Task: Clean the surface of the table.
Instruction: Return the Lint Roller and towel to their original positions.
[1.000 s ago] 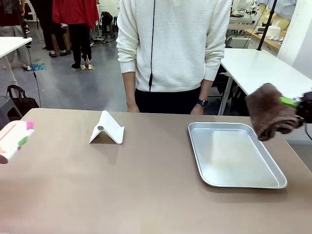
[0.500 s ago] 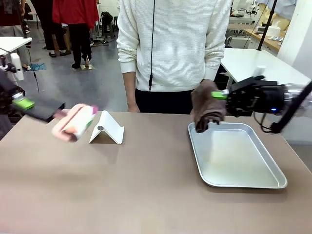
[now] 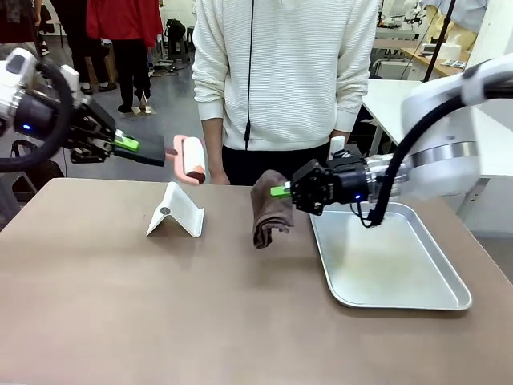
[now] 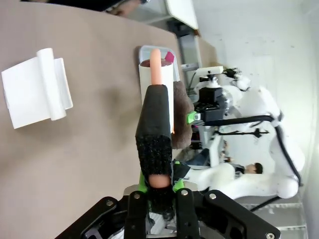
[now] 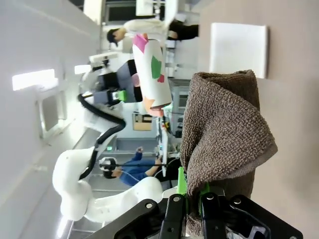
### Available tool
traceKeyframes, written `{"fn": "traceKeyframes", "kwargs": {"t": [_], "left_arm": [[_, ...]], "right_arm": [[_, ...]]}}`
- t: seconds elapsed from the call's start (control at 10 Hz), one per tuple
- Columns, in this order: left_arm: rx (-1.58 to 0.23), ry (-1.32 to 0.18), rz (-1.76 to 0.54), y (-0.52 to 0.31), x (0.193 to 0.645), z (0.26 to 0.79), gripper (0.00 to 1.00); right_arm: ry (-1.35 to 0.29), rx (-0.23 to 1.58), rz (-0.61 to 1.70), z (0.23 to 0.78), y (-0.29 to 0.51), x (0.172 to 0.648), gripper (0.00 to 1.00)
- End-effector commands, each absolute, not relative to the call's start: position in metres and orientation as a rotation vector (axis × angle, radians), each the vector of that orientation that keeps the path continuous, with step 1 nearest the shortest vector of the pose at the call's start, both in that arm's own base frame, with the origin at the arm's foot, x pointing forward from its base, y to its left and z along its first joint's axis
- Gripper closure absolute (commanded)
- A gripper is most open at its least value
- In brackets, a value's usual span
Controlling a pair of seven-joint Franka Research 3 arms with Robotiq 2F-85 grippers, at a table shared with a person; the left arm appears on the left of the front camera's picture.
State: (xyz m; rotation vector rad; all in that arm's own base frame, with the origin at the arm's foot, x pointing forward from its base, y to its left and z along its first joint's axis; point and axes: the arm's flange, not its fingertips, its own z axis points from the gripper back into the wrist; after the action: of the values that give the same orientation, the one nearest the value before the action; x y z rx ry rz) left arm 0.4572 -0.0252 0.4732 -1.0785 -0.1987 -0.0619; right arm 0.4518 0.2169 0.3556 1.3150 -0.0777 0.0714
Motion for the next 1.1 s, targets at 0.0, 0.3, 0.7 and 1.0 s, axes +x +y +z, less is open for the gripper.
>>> {"fn": "traceKeyframes", "kwargs": {"t": [0.0, 0.3, 0.7, 1.0], "left_arm": [[-1.024, -0.131, -0.044, -0.036, 0.474, 0.465, 0.80], [-0.961, -0.117, -0.052, -0.050, 0.489, 0.450, 0.80], [-0.969, -0.119, -0.064, -0.050, 0.488, 0.439, 0.80], [-0.969, -0.119, -0.064, -0.050, 0.488, 0.439, 0.80]], "right_arm": [[-0.039, 1.243, 0.049, 0.343, 0.227, 0.476, 0.91], [-0.034, 1.122, -0.011, 0.303, 0.226, 0.491, 0.91], [-0.028, 1.117, -0.009, 0.287, 0.214, 0.487, 0.91], [-0.028, 1.117, -0.009, 0.287, 0.214, 0.487, 0.91]]}}
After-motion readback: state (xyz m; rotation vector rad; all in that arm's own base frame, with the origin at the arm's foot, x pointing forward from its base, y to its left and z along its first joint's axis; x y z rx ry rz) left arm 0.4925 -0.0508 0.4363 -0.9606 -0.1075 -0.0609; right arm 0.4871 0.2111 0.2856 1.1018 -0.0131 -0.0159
